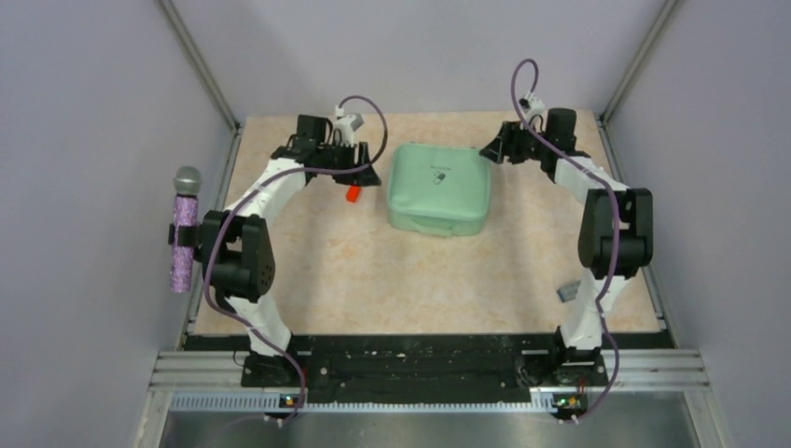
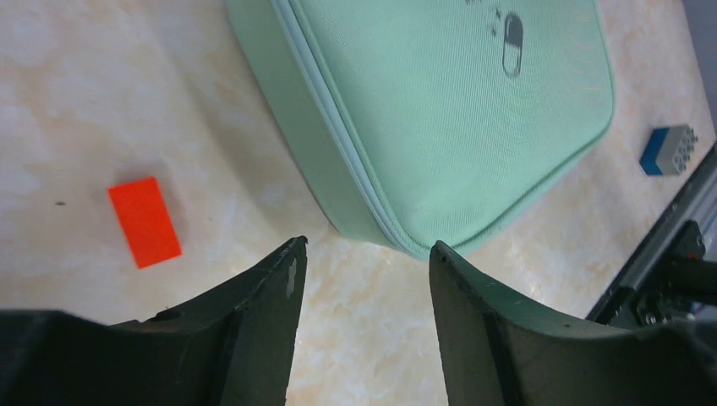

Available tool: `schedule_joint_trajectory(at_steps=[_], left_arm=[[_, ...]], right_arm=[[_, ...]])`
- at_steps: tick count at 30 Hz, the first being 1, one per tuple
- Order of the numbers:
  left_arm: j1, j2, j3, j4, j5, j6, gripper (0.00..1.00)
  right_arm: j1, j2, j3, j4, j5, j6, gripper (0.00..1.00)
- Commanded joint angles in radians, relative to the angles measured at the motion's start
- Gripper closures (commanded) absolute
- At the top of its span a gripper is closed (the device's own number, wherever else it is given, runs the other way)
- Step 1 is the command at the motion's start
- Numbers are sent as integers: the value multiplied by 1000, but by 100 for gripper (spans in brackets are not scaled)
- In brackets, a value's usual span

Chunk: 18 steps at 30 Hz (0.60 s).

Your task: Organize the medicine kit

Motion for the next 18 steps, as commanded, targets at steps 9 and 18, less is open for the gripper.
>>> schedule_joint_trajectory(at_steps=[9,18], left_arm=[[-48,50,-63,-99,185,213,49],[-59,184,86,-95,216,188,66]], right_arm=[[11,188,123,160,-82,88,43],[11,-43,-219,186,-102,91,54]])
